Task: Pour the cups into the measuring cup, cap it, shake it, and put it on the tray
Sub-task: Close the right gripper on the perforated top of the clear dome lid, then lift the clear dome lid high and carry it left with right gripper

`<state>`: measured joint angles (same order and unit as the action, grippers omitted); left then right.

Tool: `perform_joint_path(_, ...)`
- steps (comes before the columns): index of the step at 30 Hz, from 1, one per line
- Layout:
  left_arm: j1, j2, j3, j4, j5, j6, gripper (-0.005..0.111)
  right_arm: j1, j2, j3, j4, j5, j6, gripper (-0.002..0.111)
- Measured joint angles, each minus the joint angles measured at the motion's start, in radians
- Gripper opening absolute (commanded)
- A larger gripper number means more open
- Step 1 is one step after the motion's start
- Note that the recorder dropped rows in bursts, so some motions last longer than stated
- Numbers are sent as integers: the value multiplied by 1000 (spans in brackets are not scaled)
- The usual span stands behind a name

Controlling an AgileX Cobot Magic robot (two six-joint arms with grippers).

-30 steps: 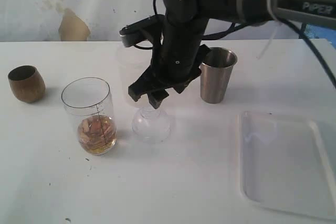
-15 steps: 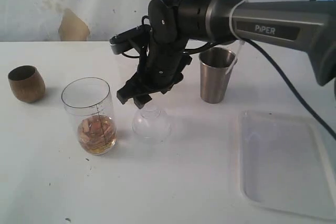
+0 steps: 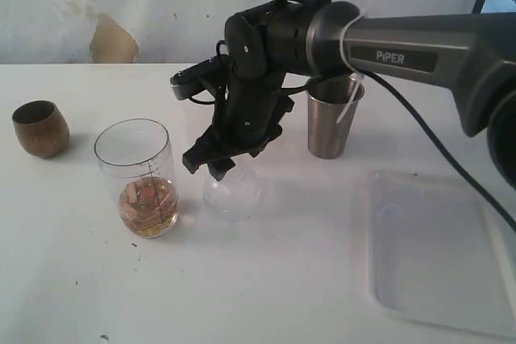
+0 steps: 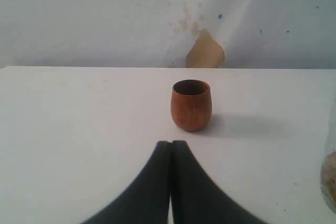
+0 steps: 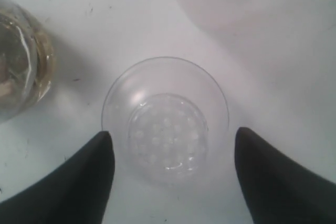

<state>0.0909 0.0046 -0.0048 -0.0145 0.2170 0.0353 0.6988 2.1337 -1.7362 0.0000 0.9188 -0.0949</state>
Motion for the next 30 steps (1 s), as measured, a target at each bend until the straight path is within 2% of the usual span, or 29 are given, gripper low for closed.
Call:
perform_joint_path(3, 0, 0, 0, 0, 0, 0, 0, 0, 20, 0, 0, -9, 0, 59)
perform_joint_path(6, 0, 0, 0, 0, 0, 0, 0, 0, 34, 0, 0, -15, 0, 50)
perform_joint_path(14, 0, 0, 0, 0, 0, 0, 0, 0, 30, -4, 0, -11, -8, 2)
perform_joint_path(21, 0, 0, 0, 0, 0, 0, 0, 0, -14, -4, 0, 83, -30, 0)
perform_joint_path(30, 0, 0, 0, 0, 0, 0, 0, 0, -210, -6, 16, 207, -32, 0)
